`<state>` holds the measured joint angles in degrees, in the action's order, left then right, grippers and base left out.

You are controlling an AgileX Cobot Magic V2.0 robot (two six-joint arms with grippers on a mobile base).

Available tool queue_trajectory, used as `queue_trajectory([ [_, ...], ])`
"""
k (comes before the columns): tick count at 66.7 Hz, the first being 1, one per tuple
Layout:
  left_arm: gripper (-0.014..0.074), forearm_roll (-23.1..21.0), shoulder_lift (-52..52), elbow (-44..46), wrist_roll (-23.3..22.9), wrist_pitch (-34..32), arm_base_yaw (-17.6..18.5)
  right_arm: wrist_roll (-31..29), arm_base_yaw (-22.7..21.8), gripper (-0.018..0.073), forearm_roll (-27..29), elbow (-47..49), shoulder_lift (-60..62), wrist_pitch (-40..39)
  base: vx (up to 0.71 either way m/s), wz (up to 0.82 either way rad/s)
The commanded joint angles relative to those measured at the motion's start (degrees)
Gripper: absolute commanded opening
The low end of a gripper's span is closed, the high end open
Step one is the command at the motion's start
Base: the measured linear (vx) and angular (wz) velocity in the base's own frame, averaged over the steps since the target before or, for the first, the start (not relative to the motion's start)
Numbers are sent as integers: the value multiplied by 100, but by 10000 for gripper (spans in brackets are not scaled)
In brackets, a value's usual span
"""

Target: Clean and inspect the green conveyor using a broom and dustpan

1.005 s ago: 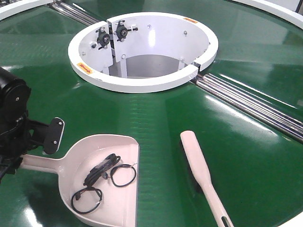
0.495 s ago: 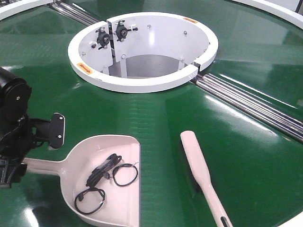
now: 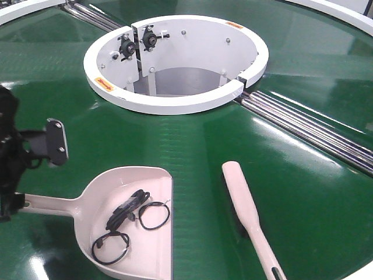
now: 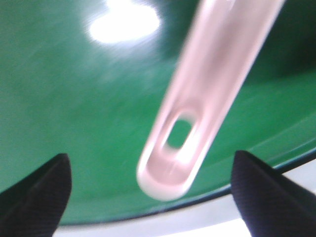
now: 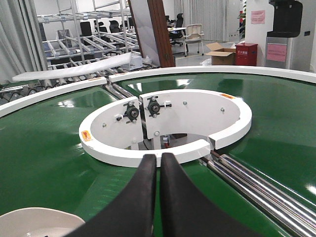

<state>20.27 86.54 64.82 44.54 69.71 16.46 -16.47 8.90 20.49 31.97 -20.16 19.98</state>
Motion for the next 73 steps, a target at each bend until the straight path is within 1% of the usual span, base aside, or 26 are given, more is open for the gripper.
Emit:
queue_trajectory([
  [1,528,183,-725,160,-599,-32,35,-109,-47,-8,10,139,-49,-380,0,0],
  [4,501,183,-957,166,-804,-158,35,-185,-47,-7,10,139,-49,-346,0,0],
  [8,454,176,-1283,215,-1043,-508,35,-287,-47,-6,6,139,-49,-290,0,0],
  [13,368,165,-1668,366,-1644,-844,35,-321,-47,-5,-82,139,-49,-168,0,0],
  [17,272,170,-1974,465,-2276,-1179,35,-321,-47,-5,-96,139,-49,-78,0,0],
  [20,201,165,-2156,490,-2601,-1443,35,-321,-47,-5,-96,139,-49,-40,0,0],
  [23,99,151,-2420,490,-2952,-1739,35,-313,-47,-5,-96,139,-49,-14,0,0],
  [27,-20,-24,-2751,490,-3290,-2133,35,-313,-47,-5,-96,139,-43,-1,0,0],
  [32,-25,-358,-3178,432,-3666,-2650,35,-281,-47,-5,-69,139,-8,10,0,0],
  [35,-24,-543,-3448,323,-3782,-2999,35,-269,-47,-5,-69,117,40,11,0,0],
  [43,-25,-1140,-4361,-386,-3777,-4048,35,-269,-47,-5,-69,-245,365,-190,0,0],
  [46,-25,-1337,-4733,-810,-3763,-4446,35,-269,-47,-5,-26,-428,512,-265,0,0],
  [51,-25,-1576,-5269,-1544,-3763,-4920,35,-269,-47,-5,63,-743,749,-411,0,0],
  [56,-24,-1678,-5752,-2181,-3768,-5169,35,-269,-47,-5,56,-929,885,-446,0,0],
  [63,-24,-1690,-6320,-2935,-3775,-5384,35,-269,-47,-5,56,-1069,900,-411,0,0],
  [70,-24,-1675,-6704,-3346,-3769,-5719,35,-269,-47,-5,61,-1089,900,-412,0,0],
  [73,-24,-1675,-6815,-3403,-3769,-5756,35,-269,-47,-5,61,-1089,900,-417,0,0],
])
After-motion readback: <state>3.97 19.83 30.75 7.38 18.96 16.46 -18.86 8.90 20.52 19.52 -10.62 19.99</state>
